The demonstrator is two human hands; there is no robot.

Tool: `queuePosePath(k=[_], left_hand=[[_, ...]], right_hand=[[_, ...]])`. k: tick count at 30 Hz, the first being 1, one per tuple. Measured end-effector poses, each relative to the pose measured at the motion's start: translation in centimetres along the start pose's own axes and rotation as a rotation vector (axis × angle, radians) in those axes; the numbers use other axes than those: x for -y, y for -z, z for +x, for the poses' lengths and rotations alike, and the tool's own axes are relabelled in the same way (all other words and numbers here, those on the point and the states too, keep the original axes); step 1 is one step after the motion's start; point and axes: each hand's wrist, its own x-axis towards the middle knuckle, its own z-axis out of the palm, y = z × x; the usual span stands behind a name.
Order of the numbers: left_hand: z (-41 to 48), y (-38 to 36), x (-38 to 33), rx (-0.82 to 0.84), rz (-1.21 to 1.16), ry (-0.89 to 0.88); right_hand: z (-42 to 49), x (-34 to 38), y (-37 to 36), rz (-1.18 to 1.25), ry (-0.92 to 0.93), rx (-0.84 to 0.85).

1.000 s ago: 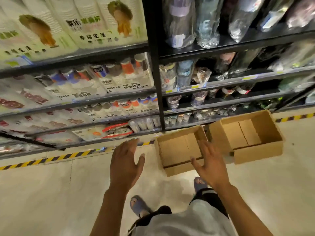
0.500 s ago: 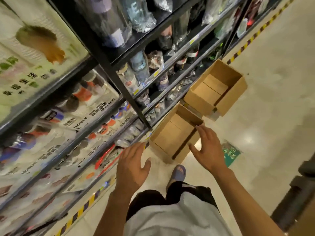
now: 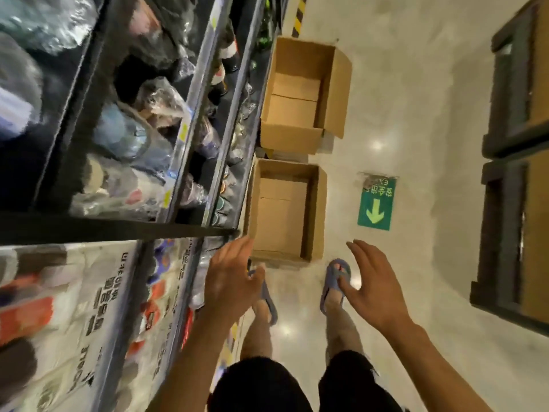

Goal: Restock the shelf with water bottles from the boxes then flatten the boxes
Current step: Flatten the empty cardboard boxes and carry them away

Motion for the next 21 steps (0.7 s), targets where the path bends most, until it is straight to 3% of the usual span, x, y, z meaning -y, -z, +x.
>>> queuePosePath(k=[6, 15, 21], left_hand=[[8.6, -10.5, 8.1, 0.085, 0.066, -0.108], [19.0, -29.7, 20.3, 0.143, 0.048, 0.063], [24.8, -39.3, 27.3, 0.059, -0.126, 0.246]], right_hand=[[5.5, -3.7, -9.3, 0.096, -0.187, 0.027], [18.7, -14.9, -29.9, 0.163, -0.288, 0.209], [26.5, -20.0, -39.1, 0.341, -0.362, 0.108]])
